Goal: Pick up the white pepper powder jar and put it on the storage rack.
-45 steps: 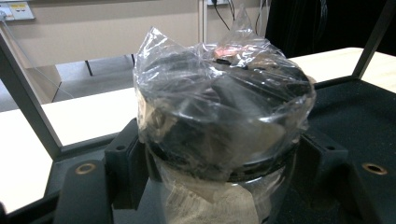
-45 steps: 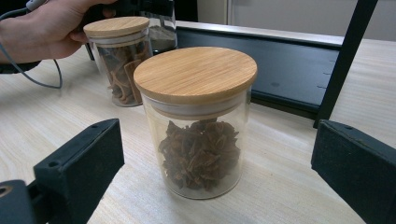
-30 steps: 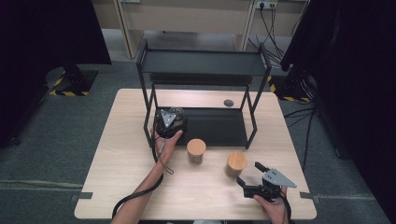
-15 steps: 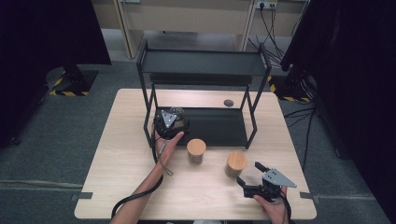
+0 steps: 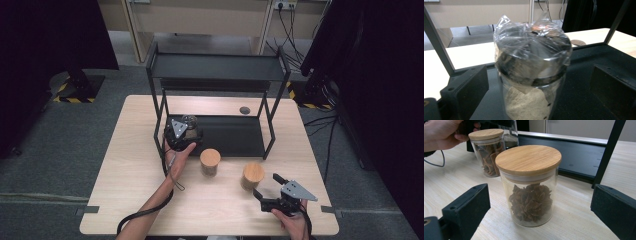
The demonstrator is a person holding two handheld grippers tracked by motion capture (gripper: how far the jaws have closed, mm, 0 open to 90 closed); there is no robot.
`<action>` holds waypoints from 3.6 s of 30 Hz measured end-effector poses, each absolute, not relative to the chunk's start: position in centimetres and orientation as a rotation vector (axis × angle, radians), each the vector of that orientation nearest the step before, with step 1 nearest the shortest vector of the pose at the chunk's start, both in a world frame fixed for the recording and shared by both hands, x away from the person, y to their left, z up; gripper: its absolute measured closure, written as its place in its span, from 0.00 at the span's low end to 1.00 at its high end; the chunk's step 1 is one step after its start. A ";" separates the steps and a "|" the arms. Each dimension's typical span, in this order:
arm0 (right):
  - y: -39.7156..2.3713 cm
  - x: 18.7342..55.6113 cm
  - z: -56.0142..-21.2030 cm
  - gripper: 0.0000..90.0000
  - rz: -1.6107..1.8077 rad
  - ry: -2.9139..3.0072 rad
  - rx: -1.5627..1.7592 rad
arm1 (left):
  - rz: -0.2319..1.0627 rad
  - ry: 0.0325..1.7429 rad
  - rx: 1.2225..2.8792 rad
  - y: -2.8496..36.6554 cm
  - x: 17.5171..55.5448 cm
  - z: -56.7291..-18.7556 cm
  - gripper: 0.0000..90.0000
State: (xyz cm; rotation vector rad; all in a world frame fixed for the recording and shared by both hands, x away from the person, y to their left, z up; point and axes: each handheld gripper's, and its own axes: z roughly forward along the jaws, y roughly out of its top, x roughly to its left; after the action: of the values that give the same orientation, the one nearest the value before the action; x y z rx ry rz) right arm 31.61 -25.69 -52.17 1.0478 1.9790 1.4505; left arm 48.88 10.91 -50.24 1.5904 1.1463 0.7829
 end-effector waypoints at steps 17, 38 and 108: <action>-25.7 31.6 -52.2 0.03 1.449 1.978 1.048 | 0.762 1.118 1.593 11.1 47.2 -49.6 0.02; -25.7 31.6 -52.2 0.03 1.448 1.979 1.047 | 0.746 1.077 1.592 11.5 44.9 -50.0 0.03; -25.7 31.6 -52.2 0.03 1.447 1.980 1.047 | 0.717 0.998 1.558 14.0 39.3 -51.8 0.03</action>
State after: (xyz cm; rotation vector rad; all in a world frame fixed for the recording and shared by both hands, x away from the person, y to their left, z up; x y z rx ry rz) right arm 31.59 -25.66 -52.17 1.0465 1.9796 1.4470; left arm 39.33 14.02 -51.78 1.5582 0.9979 0.7172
